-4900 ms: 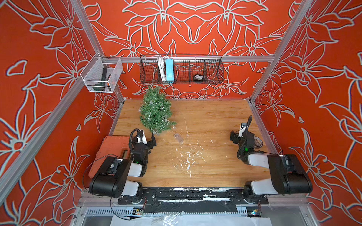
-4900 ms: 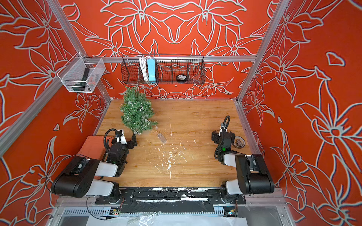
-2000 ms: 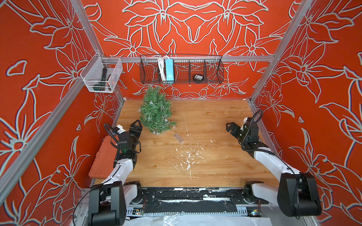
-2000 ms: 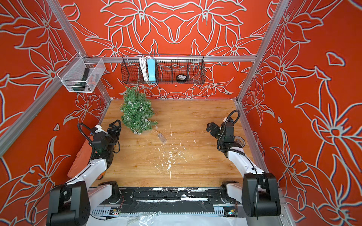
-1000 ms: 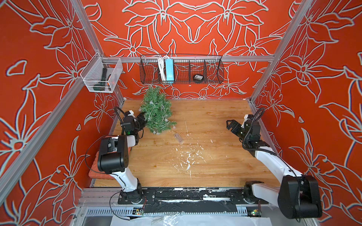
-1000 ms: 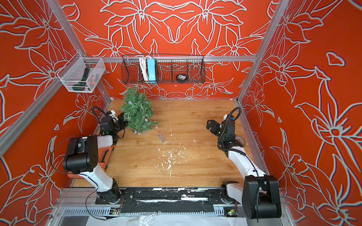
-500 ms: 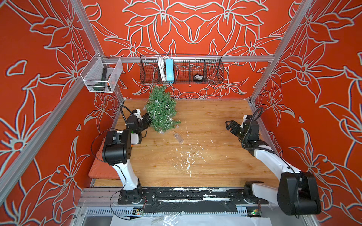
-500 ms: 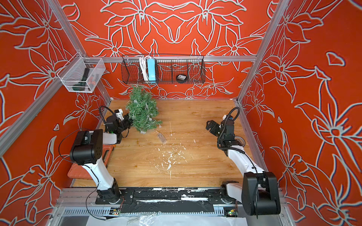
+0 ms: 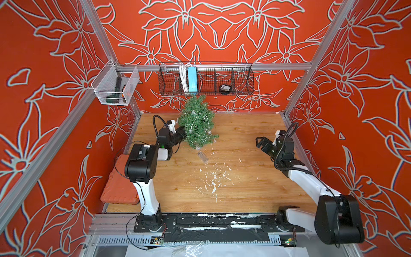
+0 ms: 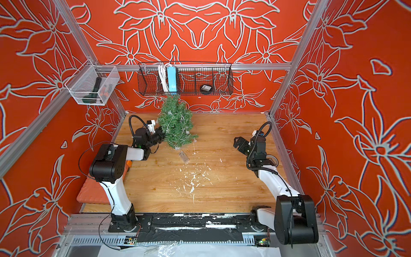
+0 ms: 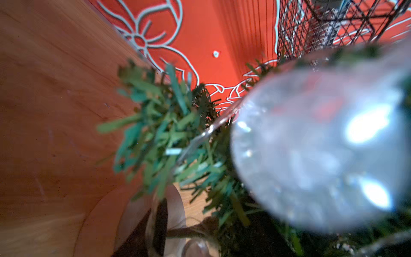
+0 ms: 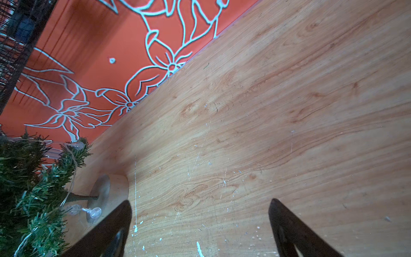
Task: Remove string lights from the small christmas tree
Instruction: Move the christmas tree to the center of the board.
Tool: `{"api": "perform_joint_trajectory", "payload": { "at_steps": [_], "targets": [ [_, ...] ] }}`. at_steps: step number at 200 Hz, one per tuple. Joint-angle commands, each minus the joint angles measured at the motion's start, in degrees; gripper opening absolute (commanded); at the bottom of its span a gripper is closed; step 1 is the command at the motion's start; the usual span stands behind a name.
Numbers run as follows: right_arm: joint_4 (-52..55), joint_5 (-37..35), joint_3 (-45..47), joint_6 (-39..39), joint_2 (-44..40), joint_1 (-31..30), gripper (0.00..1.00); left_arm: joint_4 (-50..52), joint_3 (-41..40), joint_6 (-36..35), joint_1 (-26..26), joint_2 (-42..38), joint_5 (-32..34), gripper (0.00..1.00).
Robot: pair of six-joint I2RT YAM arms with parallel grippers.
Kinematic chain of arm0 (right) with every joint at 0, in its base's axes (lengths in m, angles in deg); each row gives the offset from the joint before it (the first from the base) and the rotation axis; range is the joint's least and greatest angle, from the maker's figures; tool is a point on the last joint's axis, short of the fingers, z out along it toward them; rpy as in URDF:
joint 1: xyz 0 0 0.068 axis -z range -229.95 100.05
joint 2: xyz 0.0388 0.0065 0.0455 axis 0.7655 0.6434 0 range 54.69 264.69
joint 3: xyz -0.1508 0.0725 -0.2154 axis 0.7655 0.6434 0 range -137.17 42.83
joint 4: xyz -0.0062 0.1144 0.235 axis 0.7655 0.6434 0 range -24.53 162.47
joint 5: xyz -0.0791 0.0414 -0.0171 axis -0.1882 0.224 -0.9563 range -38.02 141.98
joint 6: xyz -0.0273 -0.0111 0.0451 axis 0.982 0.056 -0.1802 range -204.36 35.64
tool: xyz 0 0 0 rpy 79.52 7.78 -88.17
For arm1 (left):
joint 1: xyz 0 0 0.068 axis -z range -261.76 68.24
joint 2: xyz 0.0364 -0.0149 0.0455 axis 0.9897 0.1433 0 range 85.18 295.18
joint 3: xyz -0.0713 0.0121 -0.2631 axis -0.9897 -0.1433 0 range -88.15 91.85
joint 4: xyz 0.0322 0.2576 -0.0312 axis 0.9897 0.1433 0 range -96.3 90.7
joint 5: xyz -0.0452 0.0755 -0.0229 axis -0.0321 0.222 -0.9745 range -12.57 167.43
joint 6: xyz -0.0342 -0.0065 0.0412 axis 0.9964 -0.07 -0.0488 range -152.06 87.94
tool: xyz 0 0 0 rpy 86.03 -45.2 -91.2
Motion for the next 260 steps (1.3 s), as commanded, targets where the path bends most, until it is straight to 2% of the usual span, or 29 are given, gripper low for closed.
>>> {"api": "perform_joint_trajectory", "payload": {
  "at_steps": [1,39,90,136,168,209,232,260],
  "targets": [
    [-1.4,1.0,-0.6,0.3,0.4,-0.6,0.96,-0.5,1.9,-0.7,3.0,2.0,-0.4,0.53],
    [-1.4,1.1,-0.6,0.5,0.2,-1.2,0.95,-0.4,4.3,-0.2,7.0,4.3,0.4,0.52],
    [-1.4,0.8,-1.0,0.4,0.6,-2.7,0.95,-0.2,5.1,0.3,9.5,4.4,0.9,0.52],
    [-0.6,0.6,-1.6,1.0,-1.0,-4.0,0.94,3.2,0.2,0.2,6.4,-2.3,4.8,0.53],
    [-1.8,1.4,-1.8,1.0,-2.5,-5.2,0.94,5.5,-3.1,-1.4,5.4,-6.5,5.1,0.54],
    [-8.4,10.2,-3.9,1.3,2.0,-8.7,0.94,3.5,-5.7,0.1,5.2,-7.3,4.6,0.54],
    [-13.0,17.4,-8.2,0.1,8.9,-12.8,0.92,0.4,-6.4,2.4,5.2,-6.5,3.3,0.54],
    [-16.9,20.9,-13.9,-2.6,17.9,-16.6,0.88,0.3,-6.6,2.2,5.2,-6.1,2.8,0.53]
  ]
}}
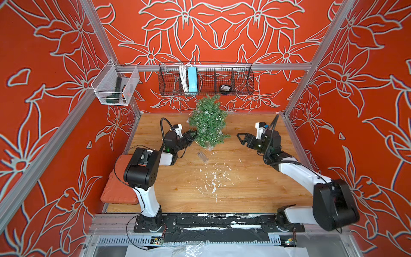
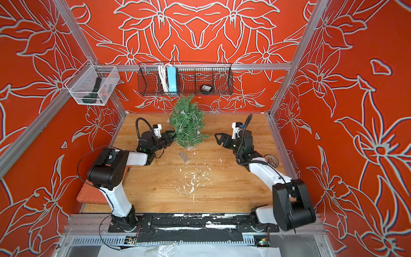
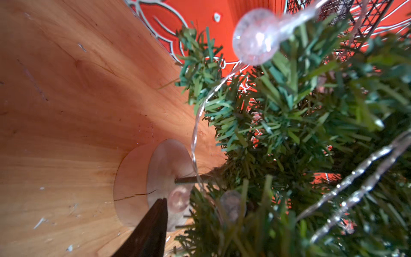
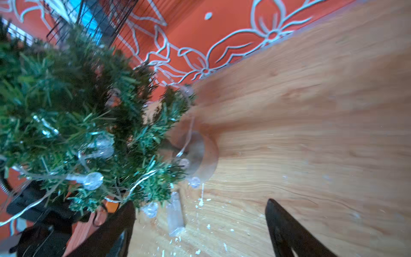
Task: Remove string lights from the small christmas tree
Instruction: Move the christmas tree to the center of the board.
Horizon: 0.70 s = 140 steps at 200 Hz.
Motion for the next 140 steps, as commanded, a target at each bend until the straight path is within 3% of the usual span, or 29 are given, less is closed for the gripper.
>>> {"api": "perform_joint_trajectory", "payload": {
  "at_steps": [1,62,140],
  "targets": [
    [-6.2,6.6,-4.1,-2.8,5.7,-2.5,0.88,-2.7,-0.2,0.6,-0.1,0.2,-1.6,0.53],
    [-12.8,8.7,-8.2,-9.5,15.5,-4.7,0.8,-3.0,0.1,0.6,-0.1,1.3,-2.6,0.52],
    [-14.0,6.0,-7.7,-10.0,16.6,-5.7,0.36,-3.4,0.5,0.9,-0.3,1.7,-3.2,0.51]
  ]
}}
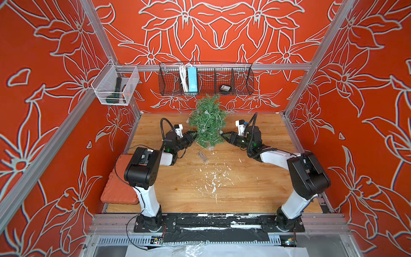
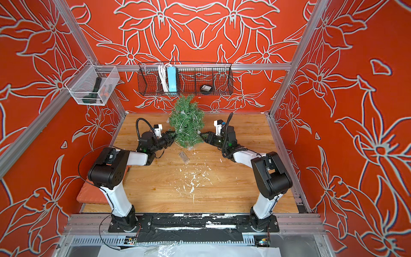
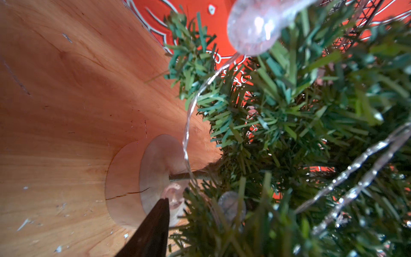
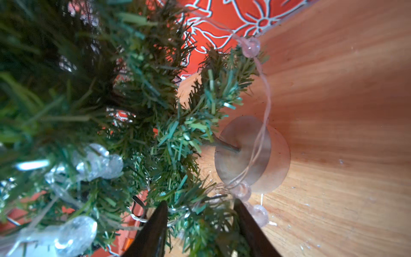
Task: Remove string lights from the small christmas tree
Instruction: Move the christmas tree to the center of the board.
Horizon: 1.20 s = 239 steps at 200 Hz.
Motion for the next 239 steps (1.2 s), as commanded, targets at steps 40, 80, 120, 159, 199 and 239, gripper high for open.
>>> {"api": "perform_joint_trajectory", "payload": {
  "at_steps": [40,80,120,159,199,239],
  "targets": [
    [-2.5,-2.9,1.1,-0.7,-0.7,-0.3,0.07,-2.4,0.6,0.6,-0.2,1.1,-1.5,0.5],
    [-2.5,-4.8,3.7,-1.8,-3.8,-0.9,0.0,-3.1,0.2,1.4,-0.1,0.8,-1.6,0.5],
    [3.7,-9.9,6.5,-1.3,-11.8,-2.5,0.0,-3.0,-0.5,1.8,0.3,-0.2,-1.5,0.5],
    [8.4,-12.6,8.6,-0.6,-18.4,-3.8,0.0,-4.3,-3.0,2.9,2.1,-1.6,-0.6,0.5],
    [12.3,-14.2,12.4,0.1,-24.4,-4.8,0.0,-5.2,-7.1,3.3,3.9,-4.0,0.7,0.5],
    [16.4,-16.8,15.1,0.8,-27.2,-5.0,0.47,-1.8,-9.2,3.0,4.0,-7.1,3.4,0.55]
  ]
}}
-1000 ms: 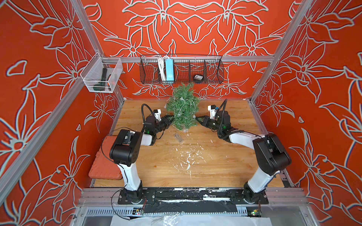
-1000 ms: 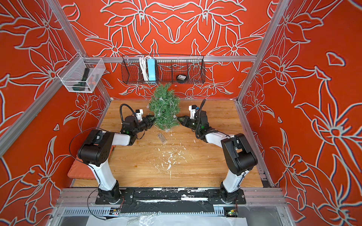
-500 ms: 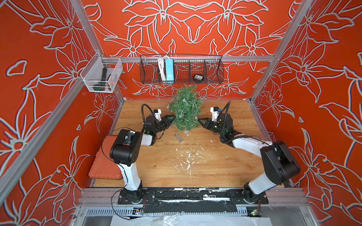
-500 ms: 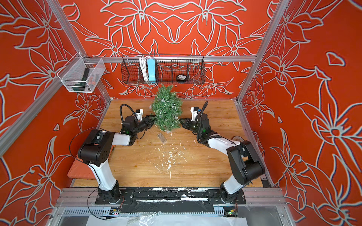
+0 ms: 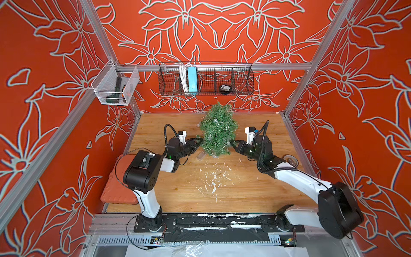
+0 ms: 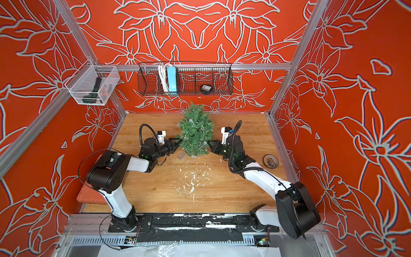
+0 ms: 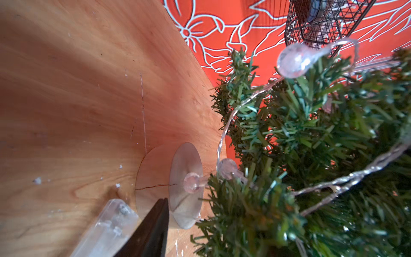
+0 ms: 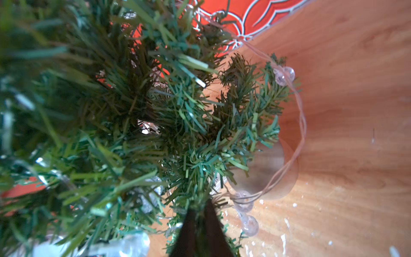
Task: Remove string lights from the small christmas tree
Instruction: Move the christmas tree to the center of the board, then pick up the light string from the Christmas tree.
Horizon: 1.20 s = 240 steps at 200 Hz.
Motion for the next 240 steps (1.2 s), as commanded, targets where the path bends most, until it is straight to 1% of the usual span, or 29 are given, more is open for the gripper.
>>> {"api": "perform_joint_trajectory", "payload": {
  "at_steps": [1,15,34,64,79,80,83,84,88,101,107,126,136,149,159,167,177,185,197,219,229,240],
  "targets": [
    [2.8,-3.1,1.9,0.3,-2.1,-0.4,0.48,1.1,-0.9,0.0,0.0,-3.3,2.5,0.55],
    [4.6,-4.9,2.9,0.0,-3.3,-0.4,0.57,3.0,-2.0,-0.4,0.1,-5.2,4.5,0.57],
    [9.2,-8.7,3.1,-0.9,-5.2,-0.4,0.66,6.8,-3.1,-1.5,0.1,-8.1,7.7,0.61],
    [16.8,-14.0,2.8,-1.6,-8.4,-0.4,0.74,12.8,-3.9,-2.9,0.0,-12.3,11.9,0.67],
    [20.5,-15.9,2.3,-1.4,-10.2,-0.4,0.76,15.8,-4.1,-3.9,0.1,-14.7,13.9,0.71],
    [20.7,-16.0,2.4,-1.4,-10.3,-0.4,0.76,16.0,-4.2,-4.0,0.0,-14.9,14.0,0.73],
    [21.1,-16.2,2.4,-1.3,-10.8,-0.4,0.76,16.5,-4.3,-4.1,0.1,-15.6,14.4,0.88],
    [21.3,-16.3,2.3,-1.2,-10.9,-0.4,0.76,16.7,-4.3,-4.2,0.0,-15.8,14.6,0.91],
    [21.9,-16.5,2.4,-1.0,-11.6,-0.4,0.76,17.3,-4.4,-4.4,0.0,-16.6,14.9,0.94],
    [23.4,-17.6,2.6,-0.1,-14.1,-0.4,0.77,19.6,-4.4,-5.7,0.0,-19.8,16.1,0.96],
    [23.6,-17.9,2.8,0.6,-15.0,-0.4,0.78,20.9,-4.3,-6.5,0.0,-21.6,16.8,0.98],
    [23.1,-18.6,4.3,2.6,-19.1,-0.4,0.78,26.8,-3.2,-9.4,0.0,-28.1,19.7,0.99],
    [22.0,-17.6,5.4,4.7,-21.3,-0.4,0.78,29.8,-2.5,-10.1,-0.1,-31.5,21.4,0.99],
    [22.2,-13.7,5.3,9.5,-23.9,-0.5,0.78,31.6,-2.7,-9.2,-0.5,-35.2,23.2,0.99],
    [22.5,-8.9,4.2,13.8,-24.7,-0.6,0.78,29.6,-4.1,-7.6,-1.5,-37.9,22.0,0.99],
    [22.1,-5.0,3.2,15.9,-24.3,-0.8,0.76,27.4,-5.3,-5.9,-2.6,-39.4,20.3,0.99],
    [21.0,-0.9,1.7,17.5,-22.5,-1.3,0.75,24.6,-6.4,-4.4,-3.7,-40.3,17.8,0.99],
    [20.2,1.0,0.5,18.7,-20.7,-1.9,0.73,23.6,-6.8,-3.0,-4.7,-40.5,15.9,0.99],
    [20.2,1.3,-1.3,20.9,-17.8,-3.4,0.72,22.8,-7.1,-0.6,-5.9,-40.6,12.5,0.99],
    [19.8,-0.6,-3.9,23.8,-14.8,-6.3,0.69,13.3,-10.2,4.2,-7.0,-40.2,6.1,0.98],
    [19.8,-2.1,-4.9,24.7,-14.0,-7.4,0.67,12.1,-10.0,3.3,-7.0,-40.0,4.0,0.94],
    [19.6,-3.2,-5.9,25.5,-12.8,-8.1,0.64,15.7,-8.0,0.0,-7.0,-40.0,2.0,0.88]
  ]
}}
